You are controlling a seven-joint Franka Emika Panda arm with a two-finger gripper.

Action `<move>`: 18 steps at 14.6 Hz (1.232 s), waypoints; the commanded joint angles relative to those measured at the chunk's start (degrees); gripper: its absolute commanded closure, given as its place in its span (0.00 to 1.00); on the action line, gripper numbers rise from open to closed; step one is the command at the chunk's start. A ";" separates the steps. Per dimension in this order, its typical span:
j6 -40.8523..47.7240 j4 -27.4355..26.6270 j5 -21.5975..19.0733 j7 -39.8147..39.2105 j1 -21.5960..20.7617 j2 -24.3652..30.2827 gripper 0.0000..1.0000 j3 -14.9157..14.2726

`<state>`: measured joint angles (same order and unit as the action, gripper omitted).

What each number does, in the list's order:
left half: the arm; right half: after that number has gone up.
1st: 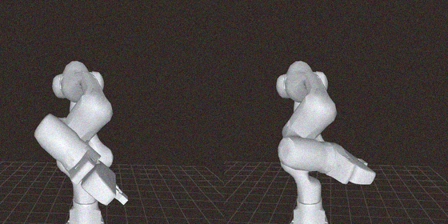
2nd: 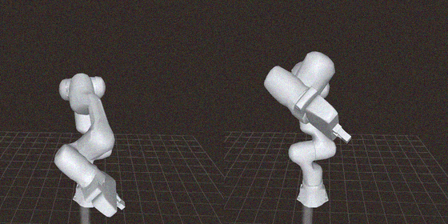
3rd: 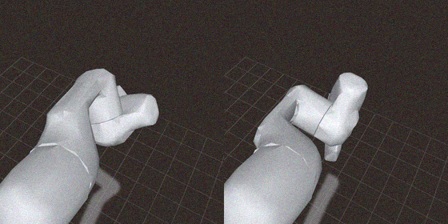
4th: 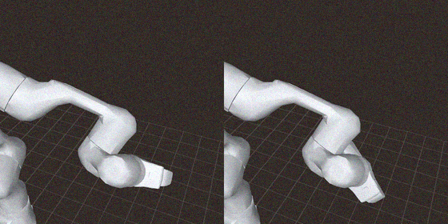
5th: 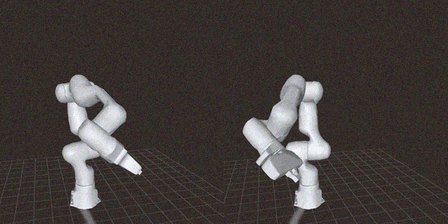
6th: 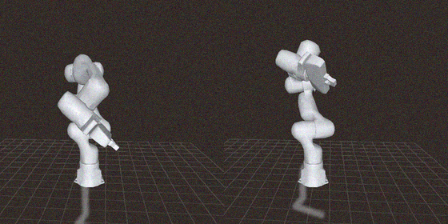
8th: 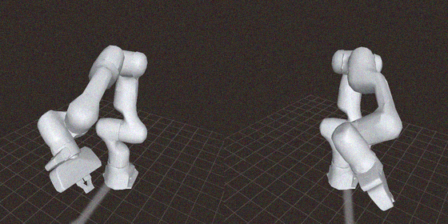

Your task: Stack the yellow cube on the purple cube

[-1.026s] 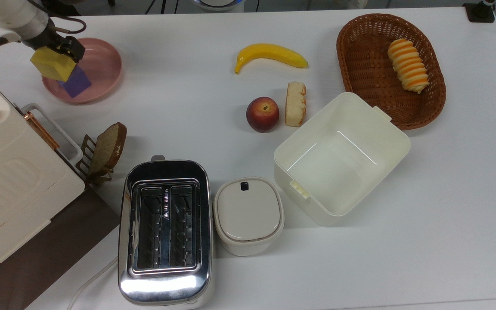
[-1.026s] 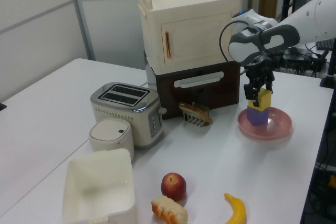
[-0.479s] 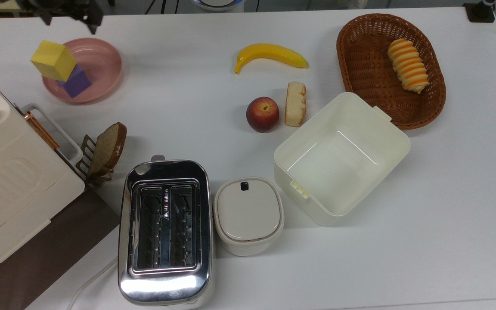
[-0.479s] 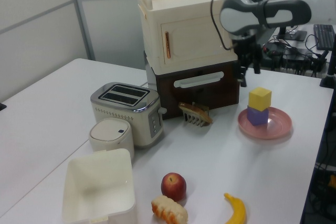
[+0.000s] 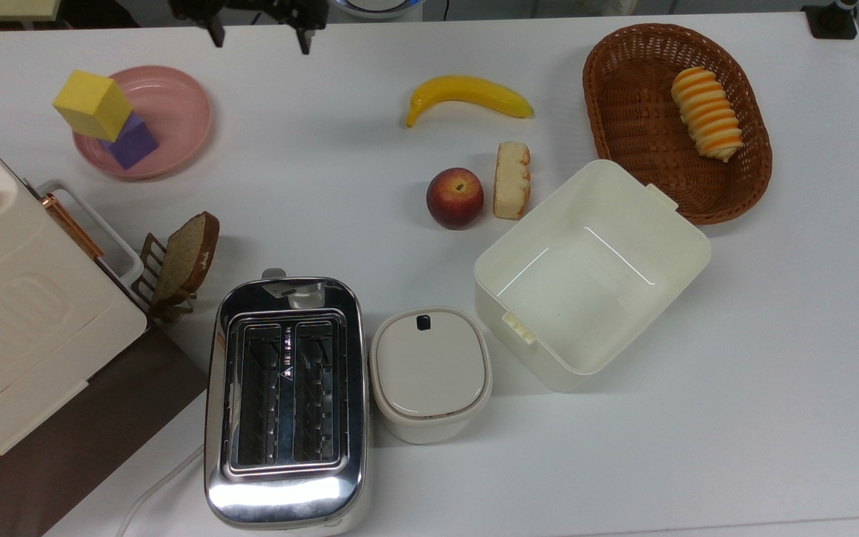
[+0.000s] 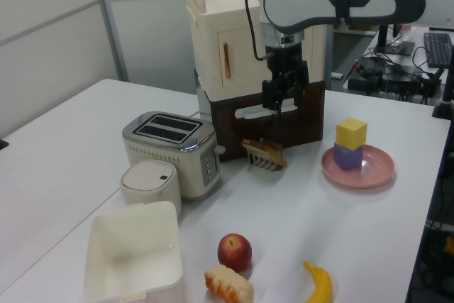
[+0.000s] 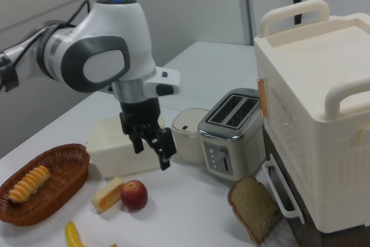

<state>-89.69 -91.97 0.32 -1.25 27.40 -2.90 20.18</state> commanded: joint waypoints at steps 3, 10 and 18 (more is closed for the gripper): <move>1.80 0.04 0.20 6.79 -2.88 0.79 0.00 0.65; 1.45 -0.32 1.08 7.76 -3.93 0.52 0.00 0.73; 0.92 0.21 2.14 6.97 -3.76 0.17 0.00 0.30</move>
<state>-89.32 -91.94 1.40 5.17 24.14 -3.15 21.05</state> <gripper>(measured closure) 0.000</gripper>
